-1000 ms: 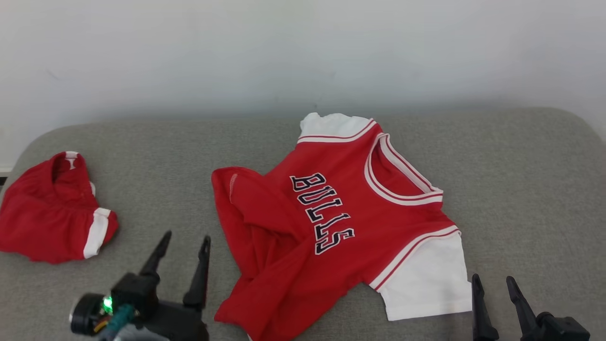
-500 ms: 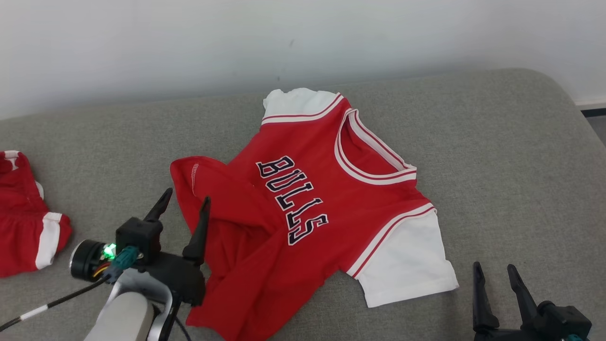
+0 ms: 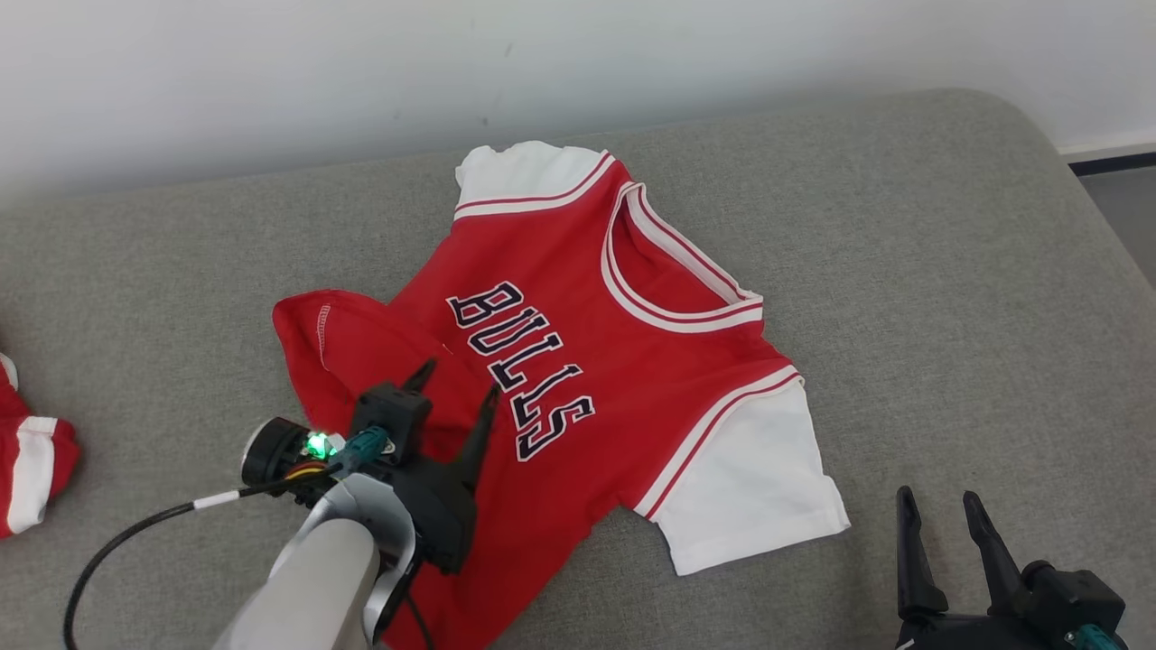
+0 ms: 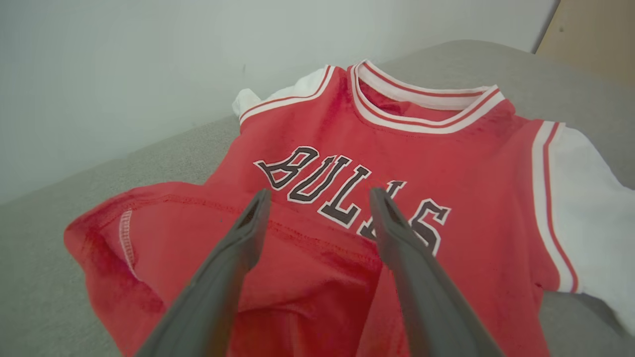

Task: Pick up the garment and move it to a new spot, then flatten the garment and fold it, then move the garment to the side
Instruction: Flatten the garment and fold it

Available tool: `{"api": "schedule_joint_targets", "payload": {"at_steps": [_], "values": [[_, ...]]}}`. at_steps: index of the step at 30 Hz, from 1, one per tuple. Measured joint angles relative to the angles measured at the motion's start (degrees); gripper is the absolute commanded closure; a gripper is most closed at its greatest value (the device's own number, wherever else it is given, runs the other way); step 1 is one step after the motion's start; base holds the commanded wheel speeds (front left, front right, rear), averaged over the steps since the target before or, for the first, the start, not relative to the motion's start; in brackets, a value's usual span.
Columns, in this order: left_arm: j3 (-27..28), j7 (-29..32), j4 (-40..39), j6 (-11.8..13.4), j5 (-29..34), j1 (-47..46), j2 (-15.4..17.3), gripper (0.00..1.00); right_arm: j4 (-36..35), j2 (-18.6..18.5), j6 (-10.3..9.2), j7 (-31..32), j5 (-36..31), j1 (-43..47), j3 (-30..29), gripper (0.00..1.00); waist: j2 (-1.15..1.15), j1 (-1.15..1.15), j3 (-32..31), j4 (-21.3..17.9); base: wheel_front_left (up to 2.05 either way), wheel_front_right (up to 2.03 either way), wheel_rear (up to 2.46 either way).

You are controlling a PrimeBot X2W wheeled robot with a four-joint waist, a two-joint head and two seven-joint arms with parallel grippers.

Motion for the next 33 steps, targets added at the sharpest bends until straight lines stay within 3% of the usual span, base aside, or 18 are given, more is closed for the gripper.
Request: {"api": "schedule_joint_targets", "payload": {"at_steps": [12,13,14,15,20,24,33], "values": [[-4.52,7.30,6.35,-1.49,-0.70,-0.07,-1.79,0.00,0.02,0.01,0.00,-0.01,0.23,-0.07,0.14,0.00,0.00,0.00,-0.16,-0.34,0.00,0.00,0.00],[-4.52,7.30,6.35,-1.49,-0.70,-0.07,-1.79,0.18,0.02,0.01,0.00,-0.01,0.23,-0.07,0.14,0.00,0.00,0.00,-0.16,-0.34,0.00,0.00,0.00],[-4.69,7.61,6.71,-1.85,-1.09,-0.05,-1.97,0.77,0.03,0.00,0.00,-0.01,0.23,-0.12,0.16,0.00,0.00,0.00,-0.20,-0.39,0.00,0.00,0.00],[-4.80,7.66,6.87,-1.88,-1.34,-0.05,-2.20,1.00,0.04,0.00,0.00,-0.01,0.22,-0.15,0.12,0.00,0.00,0.00,-0.22,-0.45,0.00,0.00,0.00],[-4.10,5.36,6.68,-1.91,-2.71,-0.60,-2.22,1.00,-0.37,-0.01,0.00,-0.01,0.03,-0.12,-0.74,0.00,0.00,0.00,-0.39,-0.32,0.00,0.00,0.00],[-1.09,1.38,3.93,-1.30,-4.08,-2.63,-0.45,1.00,-0.52,-0.01,0.00,-0.02,-0.04,0.65,-1.29,0.00,0.00,0.00,-0.70,0.81,0.00,0.00,0.00],[5.95,-1.12,-1.16,-0.67,-7.38,-5.24,8.86,1.00,-0.05,0.01,0.00,-0.01,-0.03,0.05,-0.37,0.00,0.00,-0.01,-1.48,3.27,0.00,0.00,0.00]]}}
